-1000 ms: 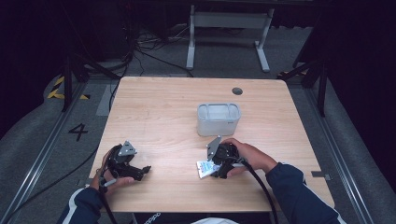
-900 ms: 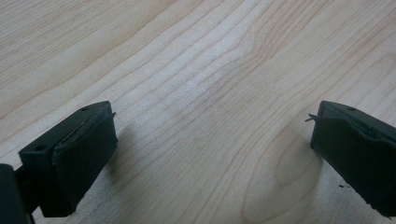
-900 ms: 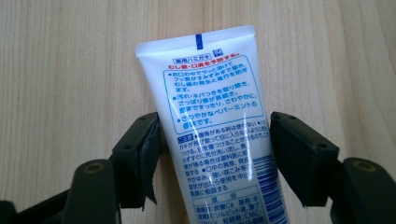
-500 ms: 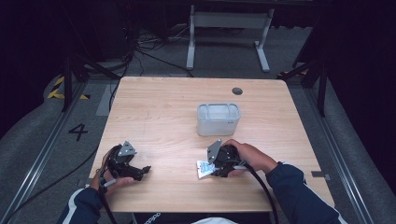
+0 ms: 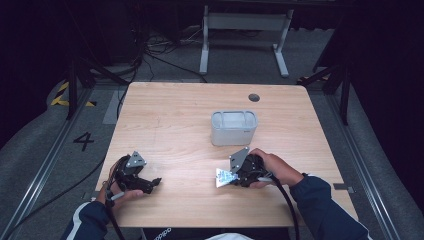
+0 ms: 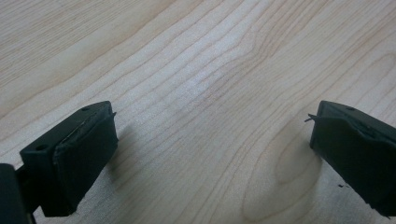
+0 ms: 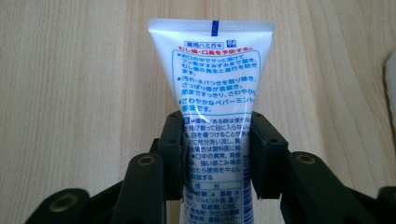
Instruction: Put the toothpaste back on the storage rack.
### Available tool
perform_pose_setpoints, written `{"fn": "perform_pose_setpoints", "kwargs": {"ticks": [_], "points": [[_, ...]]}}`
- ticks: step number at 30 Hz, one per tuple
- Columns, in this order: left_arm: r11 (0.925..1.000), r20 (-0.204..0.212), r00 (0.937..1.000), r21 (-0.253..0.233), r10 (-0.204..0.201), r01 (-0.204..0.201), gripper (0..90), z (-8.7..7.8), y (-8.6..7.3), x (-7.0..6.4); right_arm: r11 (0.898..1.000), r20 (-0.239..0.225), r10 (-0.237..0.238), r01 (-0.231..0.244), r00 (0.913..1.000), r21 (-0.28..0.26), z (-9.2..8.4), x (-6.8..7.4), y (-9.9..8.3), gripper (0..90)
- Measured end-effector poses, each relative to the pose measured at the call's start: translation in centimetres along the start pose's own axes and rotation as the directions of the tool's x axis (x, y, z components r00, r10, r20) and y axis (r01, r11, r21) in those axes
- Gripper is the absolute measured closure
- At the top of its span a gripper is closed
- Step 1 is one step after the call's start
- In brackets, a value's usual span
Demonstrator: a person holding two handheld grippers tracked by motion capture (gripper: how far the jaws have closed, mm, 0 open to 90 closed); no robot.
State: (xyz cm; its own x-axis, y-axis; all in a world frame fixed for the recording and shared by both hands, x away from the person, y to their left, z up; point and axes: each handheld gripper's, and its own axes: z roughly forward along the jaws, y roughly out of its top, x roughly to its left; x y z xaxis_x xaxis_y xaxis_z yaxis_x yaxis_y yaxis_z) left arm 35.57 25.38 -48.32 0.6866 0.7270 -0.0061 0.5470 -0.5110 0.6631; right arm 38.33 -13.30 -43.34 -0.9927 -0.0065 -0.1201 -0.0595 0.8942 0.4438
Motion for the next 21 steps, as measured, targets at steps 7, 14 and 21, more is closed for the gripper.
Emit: {"fn": "perform_pose_setpoints", "kwargs": {"ticks": [7,14,21], "points": [[0.9999,-0.005,0.9999,-0.003,0.011,-0.011,1.0,0.0,0.0,0.1,0.995,0.013,0.060,-0.059,0.9981,-0.078,-1.2,-0.6,-1.4,64.6],[1.0000,-0.002,1.0000,-0.002,0.002,-0.002,1.1,0.0,0.0,0.0,0.983,0.028,0.108,-0.102,0.9938,-0.151,-2.7,-1.0,-2.5,65.0],[1.0000,-0.006,0.9999,-0.002,0.009,-0.009,1.1,0.0,0.0,0.1,0.969,0.038,0.155,-0.144,0.9873,-0.202,-3.9,-1.3,-3.3,65.2]]}}
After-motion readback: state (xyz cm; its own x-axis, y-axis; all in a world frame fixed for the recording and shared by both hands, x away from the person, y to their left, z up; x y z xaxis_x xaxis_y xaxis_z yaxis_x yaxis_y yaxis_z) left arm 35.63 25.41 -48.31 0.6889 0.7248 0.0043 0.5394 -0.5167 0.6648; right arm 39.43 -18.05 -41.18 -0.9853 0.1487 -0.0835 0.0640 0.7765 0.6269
